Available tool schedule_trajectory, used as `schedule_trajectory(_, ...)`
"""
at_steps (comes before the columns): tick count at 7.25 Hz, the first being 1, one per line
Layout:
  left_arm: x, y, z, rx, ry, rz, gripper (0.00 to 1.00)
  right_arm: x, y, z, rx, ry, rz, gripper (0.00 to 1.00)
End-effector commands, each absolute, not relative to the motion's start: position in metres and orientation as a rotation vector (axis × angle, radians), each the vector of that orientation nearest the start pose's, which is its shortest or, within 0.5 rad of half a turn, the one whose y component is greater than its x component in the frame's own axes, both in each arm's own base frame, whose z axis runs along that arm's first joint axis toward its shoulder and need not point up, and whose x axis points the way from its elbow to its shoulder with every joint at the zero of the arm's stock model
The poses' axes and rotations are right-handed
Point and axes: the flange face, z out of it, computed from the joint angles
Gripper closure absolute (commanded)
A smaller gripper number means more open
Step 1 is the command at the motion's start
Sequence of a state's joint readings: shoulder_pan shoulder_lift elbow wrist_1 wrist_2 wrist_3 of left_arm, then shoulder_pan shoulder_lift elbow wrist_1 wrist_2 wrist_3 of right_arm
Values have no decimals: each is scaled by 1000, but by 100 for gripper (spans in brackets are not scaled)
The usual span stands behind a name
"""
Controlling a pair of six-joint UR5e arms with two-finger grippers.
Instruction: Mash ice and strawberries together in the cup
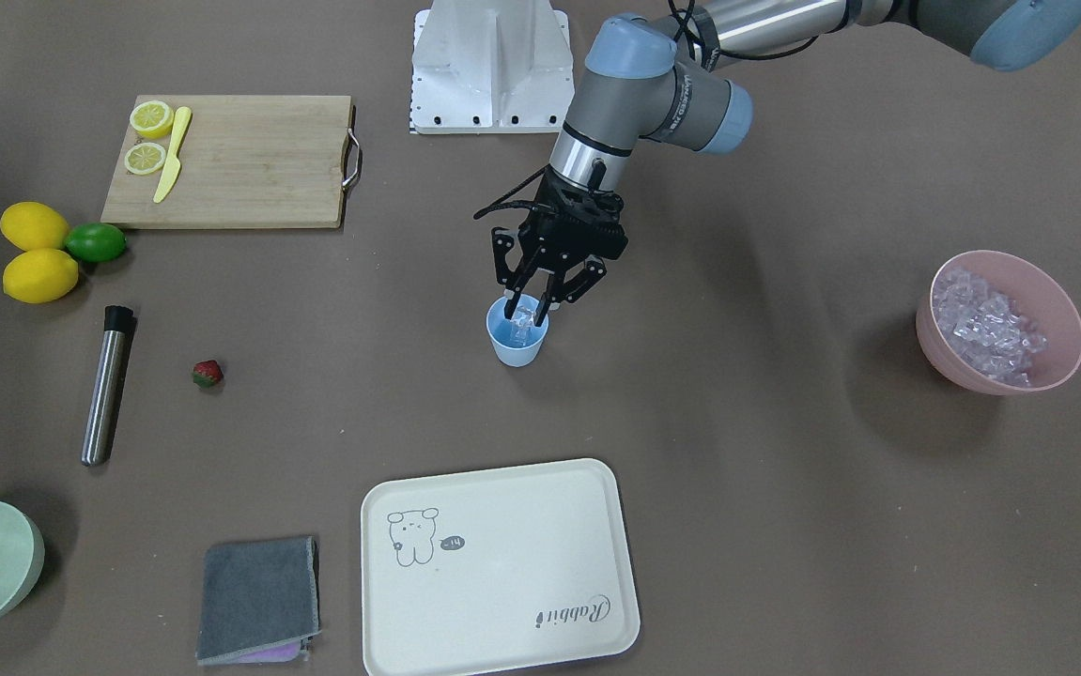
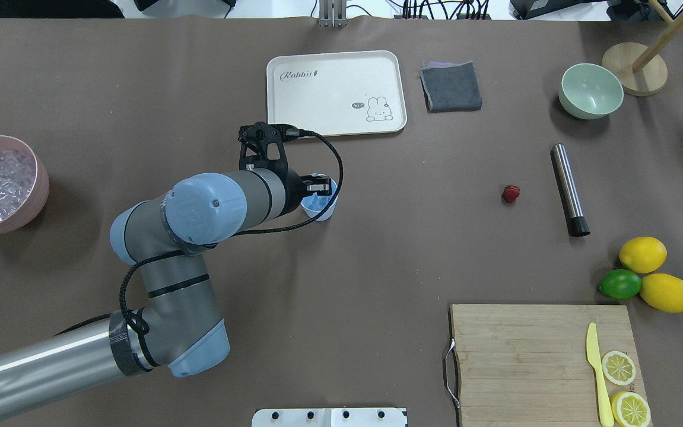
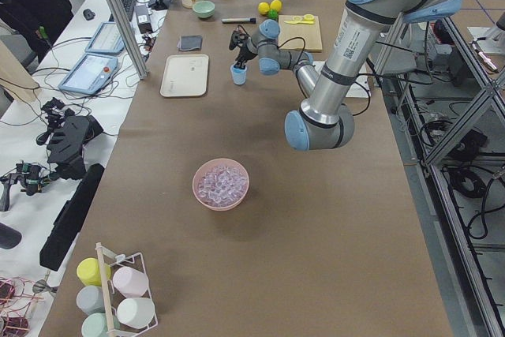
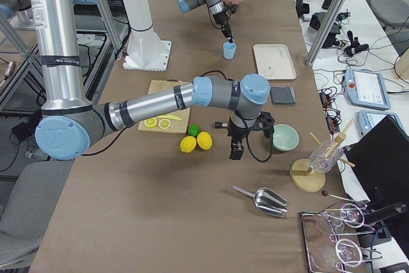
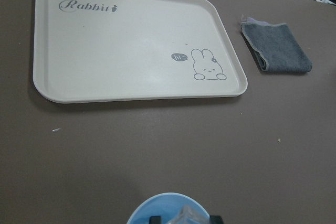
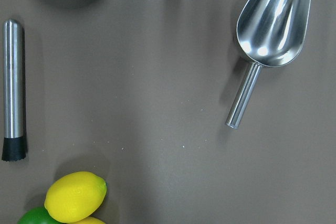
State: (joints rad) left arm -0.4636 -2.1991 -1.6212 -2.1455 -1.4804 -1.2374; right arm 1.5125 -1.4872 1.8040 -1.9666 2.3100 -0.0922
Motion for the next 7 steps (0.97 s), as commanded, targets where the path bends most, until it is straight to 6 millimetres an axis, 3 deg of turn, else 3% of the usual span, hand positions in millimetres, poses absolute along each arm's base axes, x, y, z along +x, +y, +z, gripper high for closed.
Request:
schedule_trajectory(1, 542, -428, 191, 561, 1138, -167, 2, 37, -506, 544, -60, -742, -115, 0)
schedule_trajectory(2, 528, -424, 181, 569, 1166, -166, 2, 36, -510, 537, -46, -744, -120, 0)
schedule_trajectory(3, 512, -430, 172, 586, 1177, -182, 2, 48, -524, 516, 4, -742, -113, 0)
schedule_trajectory(4, 495, -437, 182, 595, 1164, -199, 2, 57, -539, 484, 81, -741, -134, 0)
schedule_trajectory(5, 463, -448, 189, 598, 1161, -217, 2, 57, -554, 457, 145, -738, -161, 0)
schedule_trajectory(6, 420, -480, 196, 556, 1132, -232, 2, 41, -566, 447, 219, -727, -212, 0)
schedule_trajectory(7, 374, -512, 202, 548, 1100, -217, 2, 32, -572, 464, 294, -728, -253, 0)
